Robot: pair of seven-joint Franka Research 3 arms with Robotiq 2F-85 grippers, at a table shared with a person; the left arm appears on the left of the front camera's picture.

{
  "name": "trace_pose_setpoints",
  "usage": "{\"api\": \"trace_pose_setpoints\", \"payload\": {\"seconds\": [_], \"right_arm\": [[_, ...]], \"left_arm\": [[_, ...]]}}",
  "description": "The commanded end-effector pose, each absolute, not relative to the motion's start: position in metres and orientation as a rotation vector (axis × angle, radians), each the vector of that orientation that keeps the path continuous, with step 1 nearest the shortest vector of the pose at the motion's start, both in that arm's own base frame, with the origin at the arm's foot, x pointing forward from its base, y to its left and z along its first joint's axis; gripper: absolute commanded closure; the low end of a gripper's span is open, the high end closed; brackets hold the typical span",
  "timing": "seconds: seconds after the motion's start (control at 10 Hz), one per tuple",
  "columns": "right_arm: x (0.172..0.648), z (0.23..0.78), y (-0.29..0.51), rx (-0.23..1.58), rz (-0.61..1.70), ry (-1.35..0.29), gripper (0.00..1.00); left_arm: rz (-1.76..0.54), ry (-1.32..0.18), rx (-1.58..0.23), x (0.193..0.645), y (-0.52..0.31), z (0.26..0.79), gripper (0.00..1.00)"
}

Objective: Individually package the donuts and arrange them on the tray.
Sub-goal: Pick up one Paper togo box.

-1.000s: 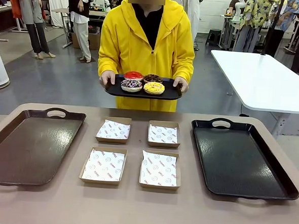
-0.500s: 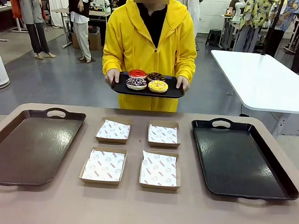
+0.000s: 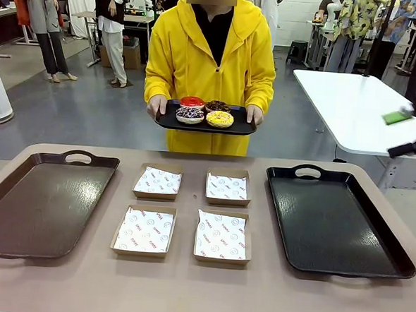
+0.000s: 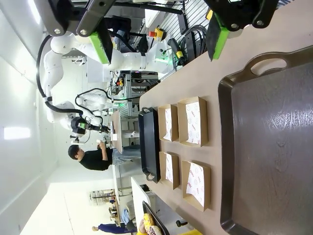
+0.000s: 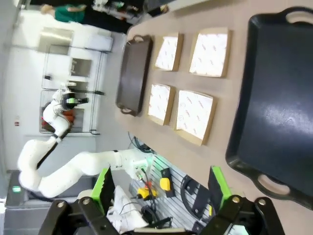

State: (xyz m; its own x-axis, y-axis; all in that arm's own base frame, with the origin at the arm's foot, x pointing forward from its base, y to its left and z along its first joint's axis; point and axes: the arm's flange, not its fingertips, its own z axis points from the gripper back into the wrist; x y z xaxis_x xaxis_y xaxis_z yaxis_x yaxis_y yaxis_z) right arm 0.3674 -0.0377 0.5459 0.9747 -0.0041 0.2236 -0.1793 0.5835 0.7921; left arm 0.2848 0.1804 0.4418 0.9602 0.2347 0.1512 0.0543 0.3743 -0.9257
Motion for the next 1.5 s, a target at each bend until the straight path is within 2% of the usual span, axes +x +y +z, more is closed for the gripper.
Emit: {"api": "trace_pose_setpoints", "payload": {"seconds": [0.0, 0.3, 0.6, 1.1, 1.3, 1.4], "right_arm": [[0.385, 0.541, 0.026, 0.763, 0.093, -0.124, 0.0], [0.389, 0.508, 0.128, 0.501, 0.129, -0.073, 0.0], [0.38, 0.444, 0.191, 0.321, 0.121, -0.051, 0.0], [0.391, 0.347, 0.219, 0.355, 0.12, -0.013, 0.0], [0.39, 0.336, 0.216, 0.401, 0.154, -0.018, 0.0], [0.39, 0.345, 0.218, 0.322, 0.122, 0.008, 0.0]], "left_arm": [[0.113, -0.288, -1.202, 0.284, 0.182, 0.442, 0.0], [0.113, -0.288, -1.202, 0.284, 0.182, 0.442, 0.0], [0.113, -0.288, -1.202, 0.284, 0.182, 0.442, 0.0], [0.113, -0.288, -1.202, 0.284, 0.182, 0.442, 0.0], [0.113, -0.288, -1.202, 0.284, 0.182, 0.442, 0.0], [0.113, -0.288, -1.202, 0.284, 0.182, 0.442, 0.0]]}}
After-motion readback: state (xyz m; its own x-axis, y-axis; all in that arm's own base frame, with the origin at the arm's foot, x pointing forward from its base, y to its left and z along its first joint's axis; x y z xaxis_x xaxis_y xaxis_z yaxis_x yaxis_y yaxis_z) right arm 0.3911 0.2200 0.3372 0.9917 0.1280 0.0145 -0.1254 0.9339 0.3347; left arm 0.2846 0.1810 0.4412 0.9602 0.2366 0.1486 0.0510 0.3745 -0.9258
